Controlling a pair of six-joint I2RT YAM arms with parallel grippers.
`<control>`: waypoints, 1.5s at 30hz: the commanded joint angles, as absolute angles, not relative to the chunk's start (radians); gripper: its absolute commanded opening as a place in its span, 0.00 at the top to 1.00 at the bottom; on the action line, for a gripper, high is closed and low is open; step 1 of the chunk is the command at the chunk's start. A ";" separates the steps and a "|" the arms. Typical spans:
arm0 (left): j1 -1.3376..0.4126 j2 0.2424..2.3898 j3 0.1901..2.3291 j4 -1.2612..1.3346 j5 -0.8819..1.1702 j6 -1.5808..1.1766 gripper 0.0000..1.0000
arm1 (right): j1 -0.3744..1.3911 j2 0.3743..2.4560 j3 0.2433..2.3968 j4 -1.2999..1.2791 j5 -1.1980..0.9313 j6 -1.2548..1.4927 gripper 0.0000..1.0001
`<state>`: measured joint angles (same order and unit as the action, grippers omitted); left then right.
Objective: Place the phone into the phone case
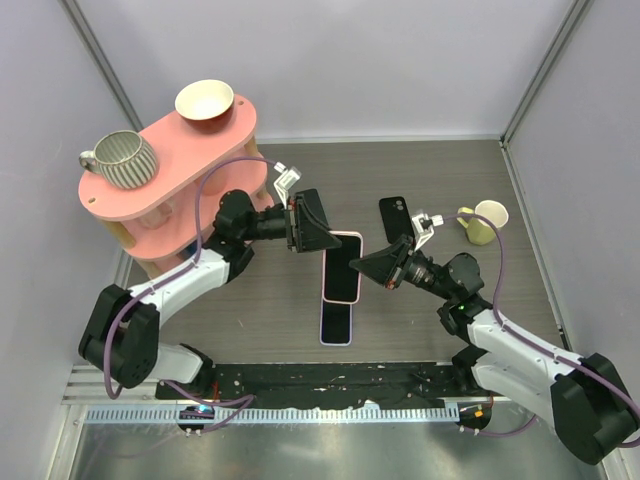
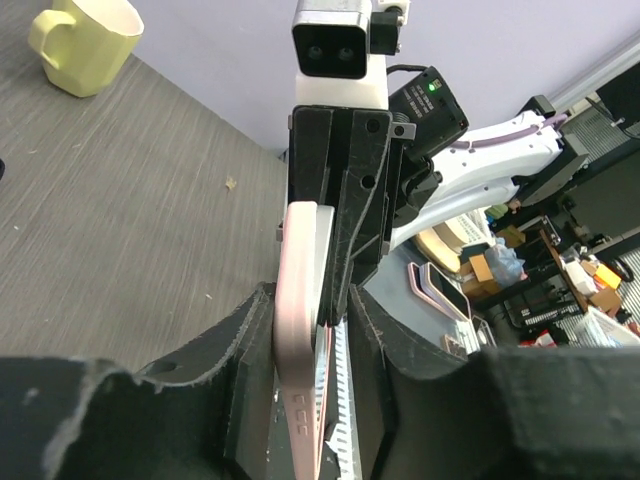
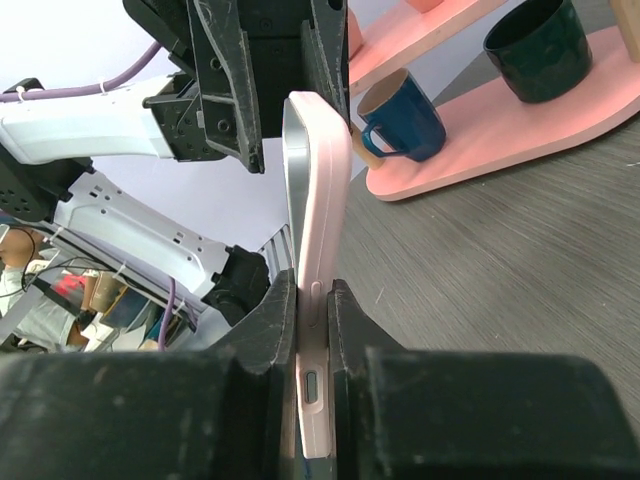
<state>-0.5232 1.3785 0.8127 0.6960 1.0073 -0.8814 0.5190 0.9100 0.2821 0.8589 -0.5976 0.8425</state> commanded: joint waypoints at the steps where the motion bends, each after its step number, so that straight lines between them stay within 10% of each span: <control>1: -0.534 1.321 0.825 0.726 1.035 -0.873 0.62 | 0.520 0.873 0.324 0.963 -0.548 0.864 0.99; 12: -0.601 1.281 0.753 0.742 1.049 -0.867 0.61 | 0.520 0.854 0.342 1.012 -0.491 0.908 0.99; 15: -0.606 1.281 0.753 0.761 1.068 -0.865 0.79 | 0.520 0.864 0.347 1.025 -0.512 0.933 0.98; 17: -0.606 1.279 0.755 0.765 1.072 -0.865 0.98 | 0.520 0.867 0.350 1.022 -0.526 0.936 0.78; 20: -0.606 1.285 0.758 0.764 1.101 -0.867 1.00 | 0.520 0.847 0.367 0.962 -0.500 0.937 0.48; 23: -0.606 1.293 0.762 0.758 1.126 -0.876 1.00 | 0.520 0.825 0.393 0.908 -0.477 0.936 0.40; 30: -0.606 1.293 0.765 0.732 1.128 -0.861 1.00 | 0.519 0.830 0.428 0.887 -0.508 0.931 0.61; 38: -0.606 1.284 0.776 0.678 1.095 -0.836 1.00 | 0.520 0.822 0.394 0.848 -0.563 0.917 0.39; 45: -0.606 1.281 0.778 0.661 1.072 -0.833 1.00 | 0.520 0.818 0.383 0.827 -0.584 0.902 0.53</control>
<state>-0.6041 1.3125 0.7483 0.6361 1.0950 -0.8368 0.5213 0.8310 0.3805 0.8200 -0.5606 0.9245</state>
